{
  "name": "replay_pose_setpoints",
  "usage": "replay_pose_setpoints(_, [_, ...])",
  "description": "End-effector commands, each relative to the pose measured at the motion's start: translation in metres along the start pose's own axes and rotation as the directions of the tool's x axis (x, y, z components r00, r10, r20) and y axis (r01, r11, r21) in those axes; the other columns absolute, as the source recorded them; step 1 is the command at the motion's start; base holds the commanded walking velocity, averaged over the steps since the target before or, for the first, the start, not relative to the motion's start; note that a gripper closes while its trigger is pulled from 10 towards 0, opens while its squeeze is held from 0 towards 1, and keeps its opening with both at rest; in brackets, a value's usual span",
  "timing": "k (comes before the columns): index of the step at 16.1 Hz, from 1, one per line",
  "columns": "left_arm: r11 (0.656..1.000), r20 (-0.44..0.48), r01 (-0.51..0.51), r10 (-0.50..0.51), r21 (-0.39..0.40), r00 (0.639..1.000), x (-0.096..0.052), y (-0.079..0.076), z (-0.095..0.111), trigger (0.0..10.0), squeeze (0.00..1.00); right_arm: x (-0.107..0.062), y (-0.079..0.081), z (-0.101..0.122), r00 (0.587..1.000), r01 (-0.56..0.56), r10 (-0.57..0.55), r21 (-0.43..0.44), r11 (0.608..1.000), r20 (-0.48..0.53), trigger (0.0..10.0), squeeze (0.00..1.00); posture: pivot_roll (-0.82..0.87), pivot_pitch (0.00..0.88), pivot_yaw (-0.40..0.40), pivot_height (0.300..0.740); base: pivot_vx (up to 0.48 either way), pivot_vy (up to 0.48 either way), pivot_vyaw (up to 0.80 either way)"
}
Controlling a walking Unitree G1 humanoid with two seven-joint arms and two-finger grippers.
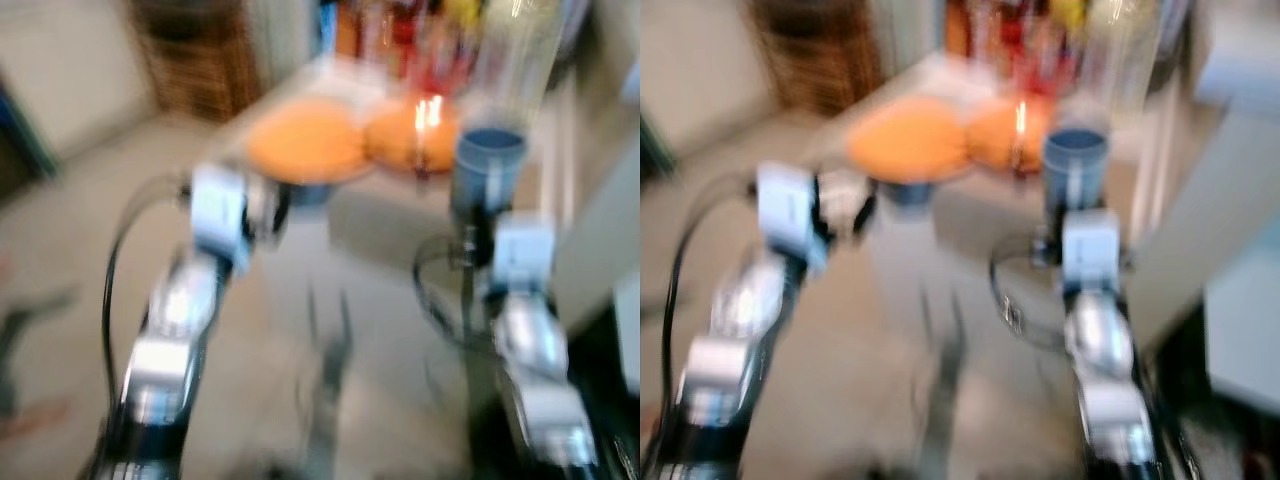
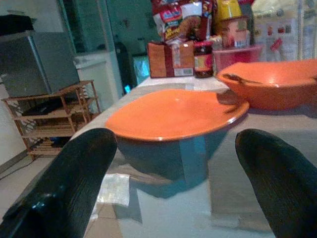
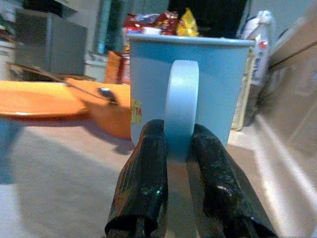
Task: Setting the table
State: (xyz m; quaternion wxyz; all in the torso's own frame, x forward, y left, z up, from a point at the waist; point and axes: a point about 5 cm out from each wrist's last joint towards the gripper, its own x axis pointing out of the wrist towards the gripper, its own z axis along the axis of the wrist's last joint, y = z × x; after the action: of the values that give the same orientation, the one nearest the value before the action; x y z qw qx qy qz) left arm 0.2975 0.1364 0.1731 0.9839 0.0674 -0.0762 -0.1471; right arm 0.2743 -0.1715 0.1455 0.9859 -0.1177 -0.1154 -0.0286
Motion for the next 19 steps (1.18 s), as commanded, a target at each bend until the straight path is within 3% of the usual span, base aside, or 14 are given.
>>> replay_pose_setpoints(1, [1.0,0.03,0.022,-0.022,0.005,0.999,0.0031,-0.0015,0.0074,10.0,0.0,0.0005,-0.0018,0.003,1.0,0.008,-0.008,-0.004,1.0,0.006,0.0,0.13,-0.02,0.009,-0.008,0.74,0.0,0.0,0.0])
replay_pose_setpoints(7, [0.998,0.065,0.054,-0.054,-0.007,0.996,0.0021,-0.0044,0.0117,10.0,0.0,-0.0007,-0.0022,-0.0003,1.0,0.005,-0.005,-0.011,1.0,-0.005,0.0,0.13,-0.02,0.0,-0.01,0.74,0.0,0.0,0.0])
replay_pose_setpoints(11, [0.997,0.065,0.073,-0.071,-0.032,0.995,0.0024,-0.0059,0.011,10.0,0.0,-0.0013,-0.0026,-0.0028,1.0,0.005,-0.005,-0.005,1.0,-0.014,0.0,0.13,-0.02,0.0,-0.009,0.74,-0.48,0.0,0.0])
replay_pose_setpoints(13, [0.997,0.07,0.071,-0.069,-0.04,0.995,0.0032,-0.0055,0.0114,10.0,0.0,-0.0018,-0.0023,-0.0052,0.999,0.005,-0.005,0.01,1.0,-0.033,0.0,0.14,-0.02,0.0,-0.008,0.74,0.0,0.0,0.0])
replay_pose_setpoints(19, [0.996,0.062,0.086,-0.084,-0.039,0.995,0.0032,-0.0087,0.0097,10.0,0.0,-0.0025,-0.0031,-0.0065,0.999,0.008,-0.008,0.011,1.0,-0.046,0.0,0.14,-0.03,0.0,-0.009,0.74,0.0,0.0,-0.8])
